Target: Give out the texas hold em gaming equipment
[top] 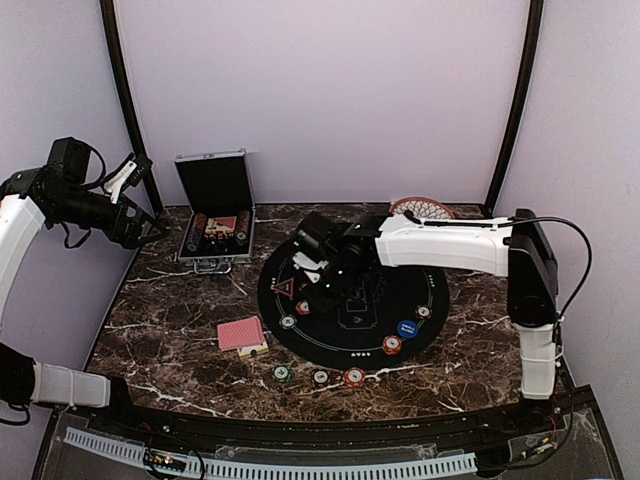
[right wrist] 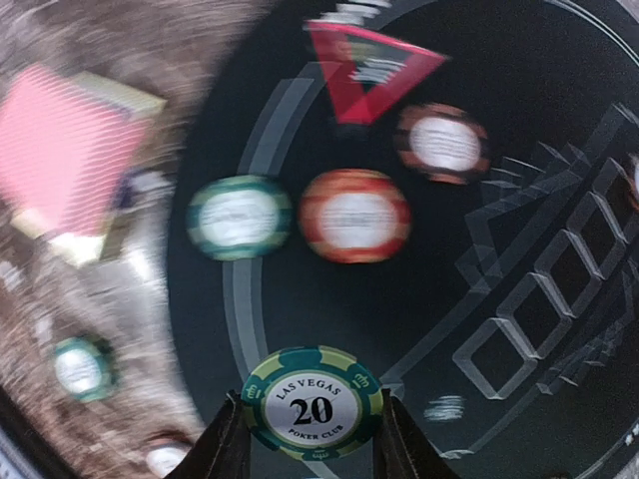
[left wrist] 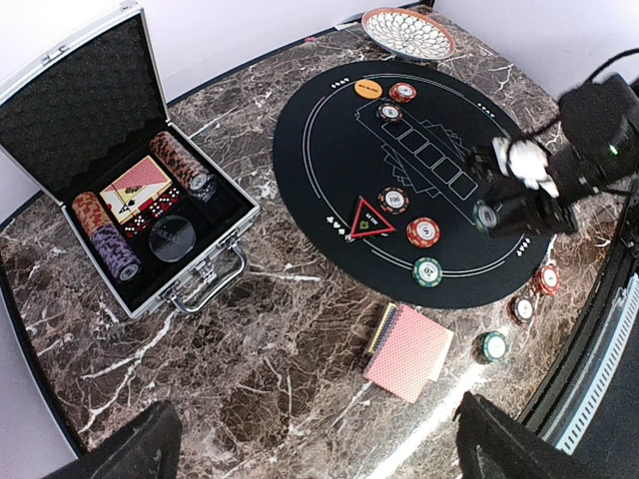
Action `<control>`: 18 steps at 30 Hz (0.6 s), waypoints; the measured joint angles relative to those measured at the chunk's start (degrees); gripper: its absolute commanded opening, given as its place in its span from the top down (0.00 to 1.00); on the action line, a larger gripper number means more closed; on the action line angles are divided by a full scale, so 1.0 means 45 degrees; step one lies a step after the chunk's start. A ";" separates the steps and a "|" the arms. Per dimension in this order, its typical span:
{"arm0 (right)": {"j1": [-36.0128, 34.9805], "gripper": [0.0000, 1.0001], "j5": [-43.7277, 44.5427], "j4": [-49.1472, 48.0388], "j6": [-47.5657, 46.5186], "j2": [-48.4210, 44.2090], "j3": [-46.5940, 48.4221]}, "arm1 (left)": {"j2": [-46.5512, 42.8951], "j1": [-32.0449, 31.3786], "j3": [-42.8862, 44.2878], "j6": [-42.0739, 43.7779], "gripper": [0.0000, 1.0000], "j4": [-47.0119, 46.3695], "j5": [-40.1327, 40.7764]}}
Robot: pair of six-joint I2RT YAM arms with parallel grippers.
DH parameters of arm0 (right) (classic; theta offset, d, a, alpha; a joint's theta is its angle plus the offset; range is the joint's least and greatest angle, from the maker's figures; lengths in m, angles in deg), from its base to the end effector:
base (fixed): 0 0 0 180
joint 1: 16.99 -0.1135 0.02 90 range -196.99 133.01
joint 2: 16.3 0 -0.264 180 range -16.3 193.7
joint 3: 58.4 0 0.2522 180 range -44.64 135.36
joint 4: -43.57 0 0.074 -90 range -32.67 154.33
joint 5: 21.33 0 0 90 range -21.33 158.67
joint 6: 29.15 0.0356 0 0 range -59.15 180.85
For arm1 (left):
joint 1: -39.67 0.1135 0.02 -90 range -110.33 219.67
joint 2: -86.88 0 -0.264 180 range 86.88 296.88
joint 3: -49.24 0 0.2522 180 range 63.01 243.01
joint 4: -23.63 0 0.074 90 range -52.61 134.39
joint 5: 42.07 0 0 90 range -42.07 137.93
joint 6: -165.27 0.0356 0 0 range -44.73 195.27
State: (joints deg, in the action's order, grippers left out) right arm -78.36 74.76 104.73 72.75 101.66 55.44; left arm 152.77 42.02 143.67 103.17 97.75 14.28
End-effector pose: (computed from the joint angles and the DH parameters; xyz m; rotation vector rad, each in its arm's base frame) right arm 0.2147 0.3853 0.2292 -1.1106 2.4865 0.2398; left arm 0.2069 -0.0113 0.4009 0.7589 2.1063 -0.4119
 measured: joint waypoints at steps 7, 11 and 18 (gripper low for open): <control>0.3288 0.68 0.0967 -0.0204 0.0500 -0.0029 -0.0651 | 0.0000 0.0000 0.0000 0.0005 0.01 0.0000 0.0000; 0.4551 0.68 0.1428 -0.0466 0.0617 0.0010 -0.0651 | 0.0000 0.0000 0.0000 0.0005 0.01 0.0000 0.0000; 0.6105 0.68 0.1671 -0.1010 0.0860 0.0763 -0.0442 | 0.0000 0.0000 0.0005 0.0005 0.01 0.0005 0.0000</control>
State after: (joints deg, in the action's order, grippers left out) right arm -50.88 82.28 100.18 76.62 105.09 53.45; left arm 152.77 42.02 143.69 103.19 97.77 14.28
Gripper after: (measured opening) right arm 0.380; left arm 0.988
